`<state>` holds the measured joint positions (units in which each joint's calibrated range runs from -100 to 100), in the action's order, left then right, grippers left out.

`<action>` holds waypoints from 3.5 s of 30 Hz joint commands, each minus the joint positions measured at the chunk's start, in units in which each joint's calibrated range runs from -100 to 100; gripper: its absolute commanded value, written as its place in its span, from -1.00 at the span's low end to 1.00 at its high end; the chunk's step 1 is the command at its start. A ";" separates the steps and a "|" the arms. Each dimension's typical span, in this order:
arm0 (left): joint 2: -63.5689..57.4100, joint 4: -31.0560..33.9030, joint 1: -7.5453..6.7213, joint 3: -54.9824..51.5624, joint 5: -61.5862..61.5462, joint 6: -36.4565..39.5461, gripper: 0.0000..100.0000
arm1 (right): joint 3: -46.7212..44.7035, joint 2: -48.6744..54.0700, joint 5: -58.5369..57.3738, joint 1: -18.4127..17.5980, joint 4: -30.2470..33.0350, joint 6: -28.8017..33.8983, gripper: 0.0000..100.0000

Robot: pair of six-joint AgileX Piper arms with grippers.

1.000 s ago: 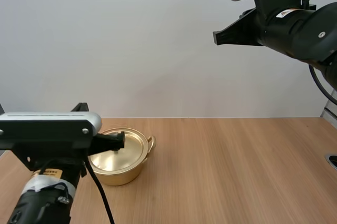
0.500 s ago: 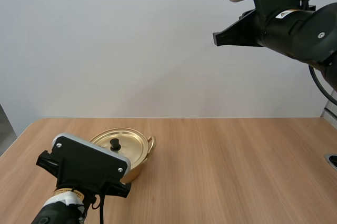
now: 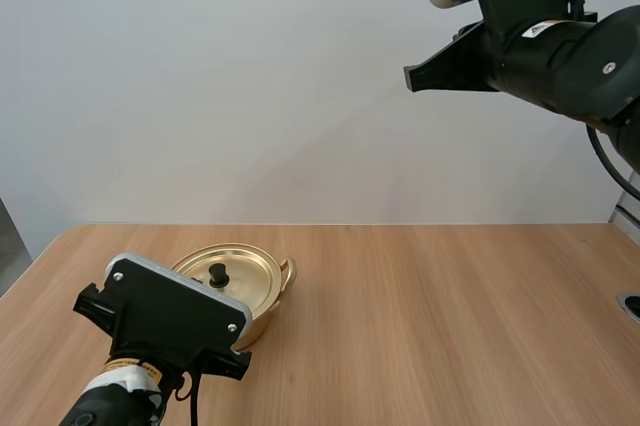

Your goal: Open the pot, put the car inside, and close it

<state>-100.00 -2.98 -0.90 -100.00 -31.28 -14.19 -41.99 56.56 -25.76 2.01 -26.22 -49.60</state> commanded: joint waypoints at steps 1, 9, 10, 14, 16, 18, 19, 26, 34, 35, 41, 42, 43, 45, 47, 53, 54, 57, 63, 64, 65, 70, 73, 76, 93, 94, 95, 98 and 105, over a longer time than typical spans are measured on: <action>0.00 -0.35 -0.31 0.00 0.04 0.11 -1.00 | 0.01 0.02 -0.12 0.05 0.00 0.02 -1.00; 0.00 -13.20 -0.41 0.00 9.53 1.39 -1.00 | 0.01 0.02 -0.12 0.05 0.00 0.02 -1.00; 0.00 -14.27 -0.41 0.00 12.10 1.48 -1.00 | 0.01 0.02 -0.12 0.05 0.00 0.02 -1.00; 0.00 -24.93 -0.24 0.00 19.10 1.48 -1.00 | 0.01 0.02 -0.12 0.05 0.00 0.02 -1.00; 0.00 -31.78 -0.24 0.00 21.03 1.48 -1.00 | 0.01 0.02 -0.12 0.05 0.00 0.02 -1.00; 0.00 -34.07 -0.17 0.00 22.02 1.48 -1.00 | 0.01 0.02 -0.12 0.05 0.00 0.02 -1.00; 0.00 -34.07 -0.17 0.00 22.58 1.48 -1.00 | 0.01 0.02 -0.35 0.05 0.01 0.02 -1.00; 0.00 -34.07 -0.05 0.00 25.81 -2.45 -1.00 | 0.01 0.02 -1.18 0.05 0.01 0.02 -1.00; 0.00 -33.96 -0.05 0.00 25.65 -4.78 -1.00 | 0.01 0.02 -1.57 0.05 1.16 0.02 -1.00; 0.00 -33.96 -0.05 0.00 25.65 -4.78 -1.00 | 0.01 0.02 -2.16 0.05 1.79 0.02 -1.00; 0.00 -33.96 0.15 0.00 25.65 -4.78 -1.00 | 0.01 0.02 -1.78 0.05 2.58 0.02 -1.00; 0.00 -33.96 0.15 0.00 25.65 -4.78 -1.00 | 0.01 0.02 -1.78 0.05 2.58 0.02 -1.00; 0.00 -33.96 0.15 0.00 25.65 -4.78 -1.00 | 0.01 0.02 -1.78 0.05 2.58 0.02 -1.00; 0.00 -34.07 0.14 0.00 25.65 -4.78 -1.00 | 0.01 0.02 -1.60 0.05 2.57 0.02 -1.00; 0.00 -34.07 0.14 0.00 25.65 -4.78 -1.00 | 0.01 0.02 -1.60 0.05 2.57 0.02 -1.00; 0.00 -30.81 0.14 0.00 25.81 -3.76 -1.00 | 0.01 0.02 -1.60 0.05 2.57 0.02 -1.00; 0.00 -27.74 0.14 0.00 27.44 -1.58 -1.00 | 0.01 0.02 -1.60 0.05 2.57 0.02 -1.00; 0.00 -13.69 0.14 0.00 29.83 17.12 -1.00 | 0.01 -0.09 -1.60 0.05 2.57 0.02 -1.00; 0.00 10.07 0.14 0.00 26.15 36.73 -1.00 | 0.01 -0.09 -1.60 0.05 2.57 0.02 -1.00; 0.00 10.07 0.14 0.00 24.50 36.73 -1.00 | 0.01 -0.09 -1.60 0.05 2.57 0.02 -1.00; 0.00 10.07 0.14 0.00 22.84 36.73 -1.00 | 0.01 -0.09 -1.60 0.05 2.57 0.02 -1.00; 0.00 10.07 0.14 0.00 10.54 35.68 -1.00 | 0.01 -0.09 -1.60 0.05 2.57 0.02 -1.00; 0.00 10.46 0.14 0.00 1.73 34.89 -1.00 | 0.01 -0.09 -1.60 0.05 2.57 0.02 -1.00; 0.00 10.46 0.14 0.00 1.06 34.59 -1.00 | 0.01 -0.09 -1.60 0.05 2.57 0.02 -1.00; 0.00 10.46 0.14 0.00 1.60 34.59 -1.00 | 0.01 -0.09 -1.60 0.05 2.57 0.02 -1.00; 0.00 10.46 0.14 0.00 1.78 34.59 -1.00 | 0.01 -0.09 -1.60 0.05 2.57 0.02 -1.00; 0.00 10.46 0.14 0.00 1.78 34.59 -1.00 | 0.01 -0.09 -1.60 0.05 2.57 0.02 -1.00; 0.00 10.46 0.14 0.00 1.78 34.59 -1.00 | 0.01 -0.09 -1.60 0.05 2.57 0.02 -1.00; 0.00 10.46 0.14 0.00 1.78 34.59 -1.00 | 0.01 -0.09 -1.60 0.05 2.57 0.02 -1.00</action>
<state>-100.00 7.41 -0.78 -100.00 -29.42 20.39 -41.99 56.56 -27.30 2.01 -23.67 -49.60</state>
